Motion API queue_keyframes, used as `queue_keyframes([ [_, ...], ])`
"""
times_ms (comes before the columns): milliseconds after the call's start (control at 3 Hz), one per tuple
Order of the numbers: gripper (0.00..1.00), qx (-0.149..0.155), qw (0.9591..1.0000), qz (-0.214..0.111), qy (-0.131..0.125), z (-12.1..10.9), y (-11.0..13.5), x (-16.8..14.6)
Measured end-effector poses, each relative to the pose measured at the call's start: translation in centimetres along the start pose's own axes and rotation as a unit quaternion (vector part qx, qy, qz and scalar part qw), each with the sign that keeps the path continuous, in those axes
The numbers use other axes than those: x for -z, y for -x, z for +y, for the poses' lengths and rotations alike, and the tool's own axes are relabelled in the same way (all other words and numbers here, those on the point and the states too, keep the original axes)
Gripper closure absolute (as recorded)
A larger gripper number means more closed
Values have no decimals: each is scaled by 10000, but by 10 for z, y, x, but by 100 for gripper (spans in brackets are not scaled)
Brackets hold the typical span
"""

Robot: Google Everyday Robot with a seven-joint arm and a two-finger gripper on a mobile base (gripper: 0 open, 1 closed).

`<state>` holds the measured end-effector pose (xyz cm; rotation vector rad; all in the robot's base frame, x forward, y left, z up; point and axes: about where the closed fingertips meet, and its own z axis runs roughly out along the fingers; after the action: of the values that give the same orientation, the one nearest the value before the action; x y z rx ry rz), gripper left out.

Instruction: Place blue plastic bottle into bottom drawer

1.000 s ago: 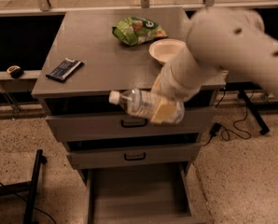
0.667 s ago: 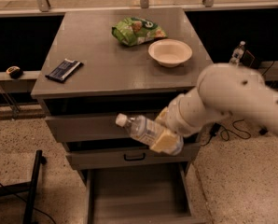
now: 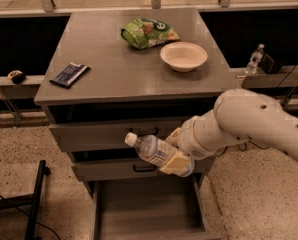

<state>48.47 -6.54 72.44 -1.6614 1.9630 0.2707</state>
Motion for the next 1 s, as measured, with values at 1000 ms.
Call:
queue_keyframes([
  [1000,100,-1010,9836,-1415,487,20,-75,-194],
])
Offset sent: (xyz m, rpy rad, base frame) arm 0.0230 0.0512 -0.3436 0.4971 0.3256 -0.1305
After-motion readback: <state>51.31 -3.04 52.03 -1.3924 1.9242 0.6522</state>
